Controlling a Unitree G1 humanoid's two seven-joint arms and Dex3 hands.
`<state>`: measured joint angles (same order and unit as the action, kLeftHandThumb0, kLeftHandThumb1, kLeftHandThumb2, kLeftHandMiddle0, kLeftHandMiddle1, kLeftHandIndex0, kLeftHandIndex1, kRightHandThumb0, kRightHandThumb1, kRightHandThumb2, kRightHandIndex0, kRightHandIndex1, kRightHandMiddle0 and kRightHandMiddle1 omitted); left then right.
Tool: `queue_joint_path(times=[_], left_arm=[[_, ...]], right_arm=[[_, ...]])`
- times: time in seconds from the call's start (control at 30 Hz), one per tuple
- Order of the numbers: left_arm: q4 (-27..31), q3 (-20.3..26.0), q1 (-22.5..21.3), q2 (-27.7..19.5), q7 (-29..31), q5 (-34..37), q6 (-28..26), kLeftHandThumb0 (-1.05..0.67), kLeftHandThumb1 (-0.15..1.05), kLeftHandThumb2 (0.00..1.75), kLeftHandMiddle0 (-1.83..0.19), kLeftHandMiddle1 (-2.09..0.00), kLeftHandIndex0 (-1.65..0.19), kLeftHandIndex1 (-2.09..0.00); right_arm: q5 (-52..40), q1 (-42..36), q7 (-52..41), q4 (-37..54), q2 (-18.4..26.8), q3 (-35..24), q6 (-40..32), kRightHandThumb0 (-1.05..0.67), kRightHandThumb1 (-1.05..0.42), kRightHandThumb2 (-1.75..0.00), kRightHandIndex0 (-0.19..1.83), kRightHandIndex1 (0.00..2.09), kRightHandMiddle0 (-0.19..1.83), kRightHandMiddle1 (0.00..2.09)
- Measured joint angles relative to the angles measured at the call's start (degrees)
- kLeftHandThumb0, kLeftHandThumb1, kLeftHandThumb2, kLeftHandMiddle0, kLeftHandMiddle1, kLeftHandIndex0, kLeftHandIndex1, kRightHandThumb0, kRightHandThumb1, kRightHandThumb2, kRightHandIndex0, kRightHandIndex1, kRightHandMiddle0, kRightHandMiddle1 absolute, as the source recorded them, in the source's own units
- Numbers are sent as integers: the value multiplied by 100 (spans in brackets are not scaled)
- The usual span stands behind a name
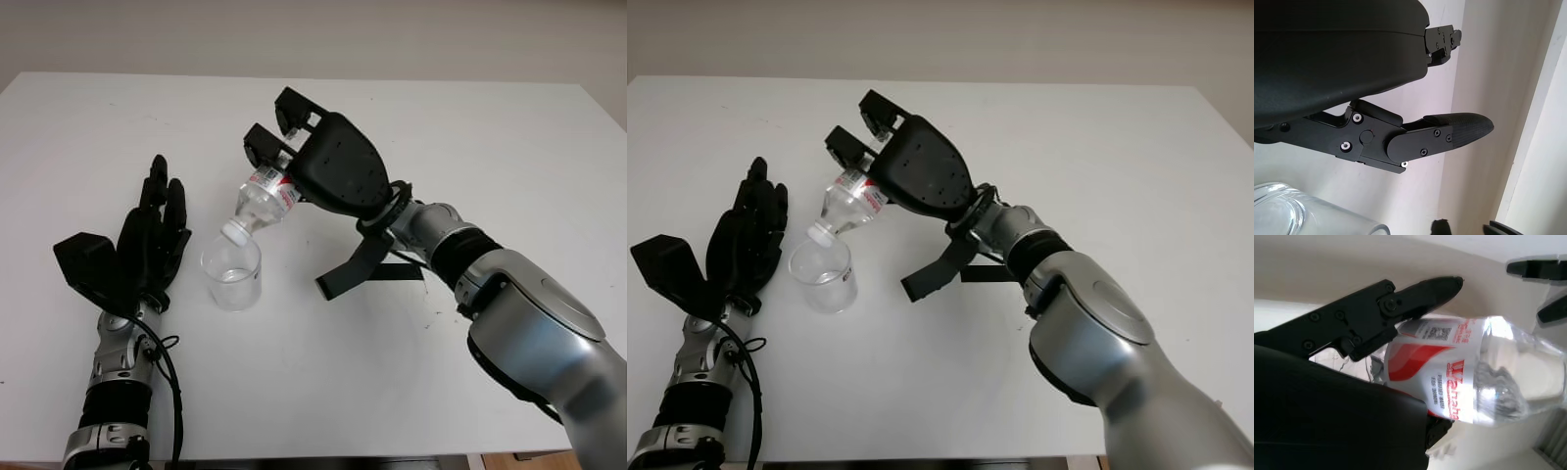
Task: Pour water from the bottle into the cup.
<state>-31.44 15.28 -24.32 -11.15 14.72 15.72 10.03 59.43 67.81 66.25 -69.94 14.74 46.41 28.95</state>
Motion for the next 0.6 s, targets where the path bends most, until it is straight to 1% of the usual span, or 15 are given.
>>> queue_joint_path(times=[0.07, 0.1, 0.17, 0.2, 0.33, 0.4, 0.43, 0.47, 0.5, 0.6], left_arm=[[0, -1, -2, 1, 0, 0, -1, -71, 105, 55, 11, -6, 11, -6], [1, -1, -2, 0, 0, 1, -3, -71, 105, 55, 11, -5, 11, -6], [2, -1, -2, -1, 6, 0, -7, -71, 105, 55, 12, -5, 12, -6], [5, -2, -2, -2, 11, -1, -13, -72, 105, 55, 13, -5, 12, -5], [21, 3, 1, -3, 32, 13, -18, -71, 105, 54, 13, -5, 12, -5], [39, 8, 15, -5, 69, 22, -18, -72, 105, 54, 13, -5, 13, -5], [50, 9, 26, -6, 76, 23, -17, -73, 105, 54, 13, -5, 12, -5], [69, 12, 43, -6, 77, 23, -17, -73, 105, 53, 13, -5, 12, -5], [90, 14, 63, -6, 77, 23, -17, -73, 105, 53, 13, -5, 12, -5], [145, 30, 117, -9, 77, 24, -17, -72, 105, 55, 13, -5, 12, -5]], right_arm=[[-571, -64, -453, 6, -23, -424, 342, -44, -105, -20, 127, 209, 94, 209], [-920, -117, -781, 17, -32, -670, 502, -43, -105, -23, 131, 209, 97, 209], [-1866, -285, -1810, 54, -103, -1296, 770, -45, -105, -32, 137, 209, 100, 209], [-2384, -395, -2428, 92, -148, -1640, 820, -45, -105, -34, 138, 209, 101, 209], [-4267, -963, -4718, 511, -293, -2844, 788, -37, -105, -40, 131, 209, 94, 209], [-4999, -1285, -5548, 828, -326, -3337, 594, -38, -105, -43, 130, 209, 94, 209], [-5321, -1449, -5899, 1033, -337, -3566, 384, -38, -105, -43, 130, 209, 95, 209], [-5648, -1618, -6198, 1252, -360, -3784, 112, -39, -105, -43, 127, 209, 92, 209], [-5933, -1792, -6428, 1488, -384, -3991, -162, -40, -105, -42, 124, 209, 85, 209], [-6405, -2318, -6780, 2237, -429, -4395, -877, -41, -105, -43, 119, 209, 78, 209]])
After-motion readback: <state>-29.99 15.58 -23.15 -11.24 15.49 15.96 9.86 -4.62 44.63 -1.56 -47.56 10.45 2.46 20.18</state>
